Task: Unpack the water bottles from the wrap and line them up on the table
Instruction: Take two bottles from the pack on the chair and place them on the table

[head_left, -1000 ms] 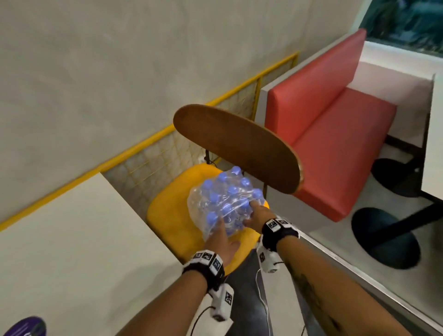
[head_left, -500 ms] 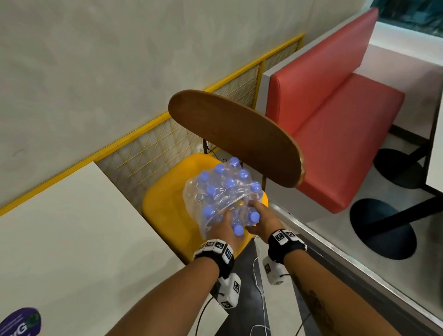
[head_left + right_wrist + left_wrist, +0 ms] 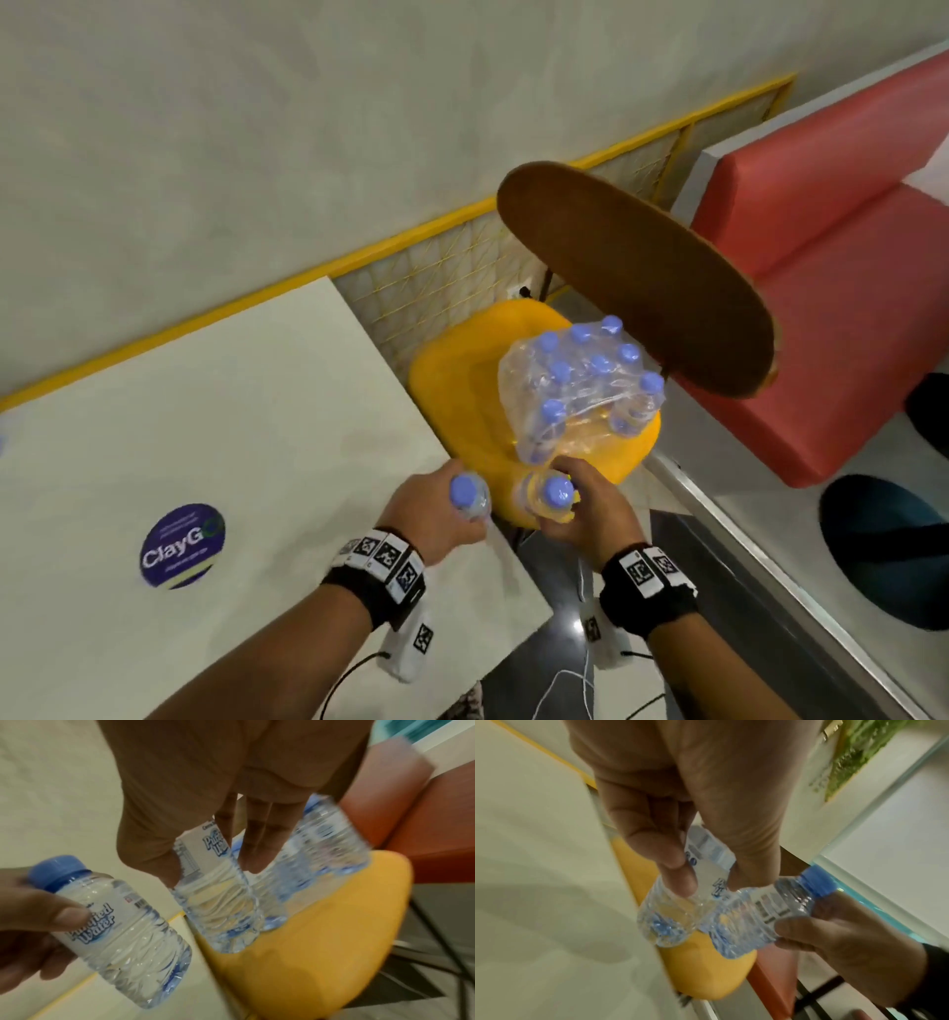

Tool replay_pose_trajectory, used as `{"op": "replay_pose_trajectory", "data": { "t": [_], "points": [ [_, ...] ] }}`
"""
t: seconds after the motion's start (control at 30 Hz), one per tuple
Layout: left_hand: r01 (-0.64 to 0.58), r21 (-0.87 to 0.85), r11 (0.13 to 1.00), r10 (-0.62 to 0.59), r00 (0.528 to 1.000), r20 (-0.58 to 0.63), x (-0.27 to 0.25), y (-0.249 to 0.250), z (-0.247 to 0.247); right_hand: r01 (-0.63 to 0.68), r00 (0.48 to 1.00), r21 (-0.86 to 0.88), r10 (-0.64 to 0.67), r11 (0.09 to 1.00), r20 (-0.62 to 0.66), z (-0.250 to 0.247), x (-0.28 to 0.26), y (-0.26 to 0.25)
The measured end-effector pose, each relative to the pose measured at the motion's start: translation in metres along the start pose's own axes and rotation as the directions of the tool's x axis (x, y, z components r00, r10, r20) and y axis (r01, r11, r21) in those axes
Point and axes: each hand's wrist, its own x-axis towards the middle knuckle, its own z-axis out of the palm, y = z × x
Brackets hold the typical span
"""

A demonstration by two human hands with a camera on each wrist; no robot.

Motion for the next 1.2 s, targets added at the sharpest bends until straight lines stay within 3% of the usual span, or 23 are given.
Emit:
{"op": "replay_pose_trajectory", "data": {
  "t": [0.1,0.23,0.33,0.5,0.63,0.8,0.93,1.2],
  "points": [
    [0.138,0.007,0.990,-0.137,0.988,-0.065,-0.048,-0.072,-0.043,0.107,0.977,-0.023,-0.100,0.994,0.190,0.061,-0.001,-0.048],
    [0.298,-0.021,0.954,-0.297,0.938,-0.176,-0.128,-0.157,-0.095,0.242,0.884,-0.078,-0.186,0.967,0.429,0.151,-0.008,-0.123],
    [0.423,-0.112,0.899,-0.438,0.863,-0.251,-0.187,-0.211,-0.125,0.354,0.801,-0.082,-0.257,0.931,0.541,0.220,-0.019,-0.176],
    [0.590,-0.231,0.774,-0.632,0.695,-0.344,-0.263,-0.292,-0.163,0.452,0.678,-0.016,-0.332,0.892,0.656,0.331,-0.045,-0.253],
    [0.622,-0.303,0.722,-0.692,0.636,-0.341,-0.299,-0.344,-0.184,0.498,0.619,0.000,-0.356,0.867,0.700,0.411,-0.065,-0.297],
    [0.635,-0.328,0.699,-0.715,0.631,-0.302,-0.314,-0.385,-0.198,0.542,0.602,-0.032,-0.361,0.840,0.712,0.477,-0.074,-0.326],
    [0.672,-0.250,0.698,-0.716,0.654,-0.242,-0.306,-0.407,-0.211,0.537,0.642,-0.106,-0.324,0.837,0.695,0.511,-0.071,-0.339],
    [0.616,-0.224,0.755,-0.654,0.731,-0.194,-0.301,-0.422,-0.224,0.541,0.663,-0.120,-0.334,0.833,0.670,0.522,-0.059,-0.337]
  ]
}}
